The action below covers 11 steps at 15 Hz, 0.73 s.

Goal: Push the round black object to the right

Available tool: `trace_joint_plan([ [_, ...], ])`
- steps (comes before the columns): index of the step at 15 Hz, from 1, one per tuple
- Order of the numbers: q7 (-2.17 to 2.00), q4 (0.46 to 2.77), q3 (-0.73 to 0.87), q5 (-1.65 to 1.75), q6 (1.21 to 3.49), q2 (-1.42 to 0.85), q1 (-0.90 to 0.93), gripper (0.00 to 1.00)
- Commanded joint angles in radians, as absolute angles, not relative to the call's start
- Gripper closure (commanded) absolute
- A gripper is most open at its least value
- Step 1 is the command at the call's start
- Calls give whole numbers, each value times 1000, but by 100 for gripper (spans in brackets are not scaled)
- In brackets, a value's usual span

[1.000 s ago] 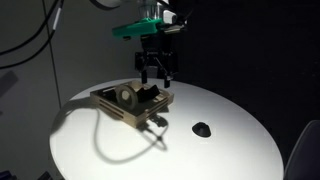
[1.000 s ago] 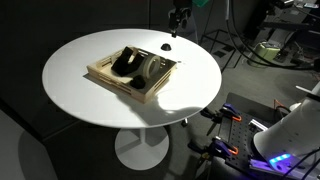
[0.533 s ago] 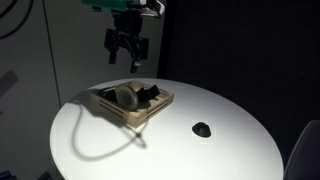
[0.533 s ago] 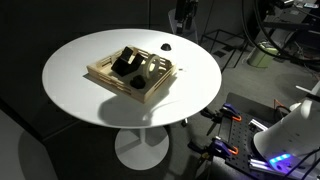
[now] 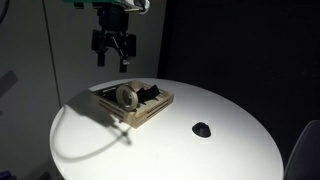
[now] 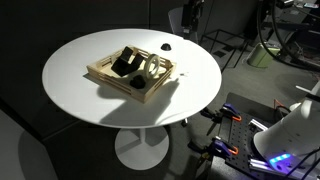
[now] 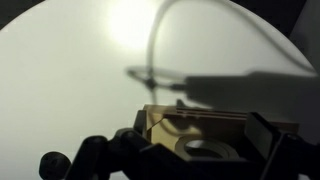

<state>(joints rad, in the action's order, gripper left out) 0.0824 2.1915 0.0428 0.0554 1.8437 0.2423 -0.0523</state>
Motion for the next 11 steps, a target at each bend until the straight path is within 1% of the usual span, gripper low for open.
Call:
trace_joint_plan([
  [1, 6, 2264, 26, 106, 1898, 304, -52, 0],
  [7, -23, 2335, 21, 95, 1967, 359, -50, 0],
  [8, 0, 2298, 26, 89, 1942, 314, -48, 0],
  [11, 0, 2312, 26, 89, 1949, 331, -48, 0],
])
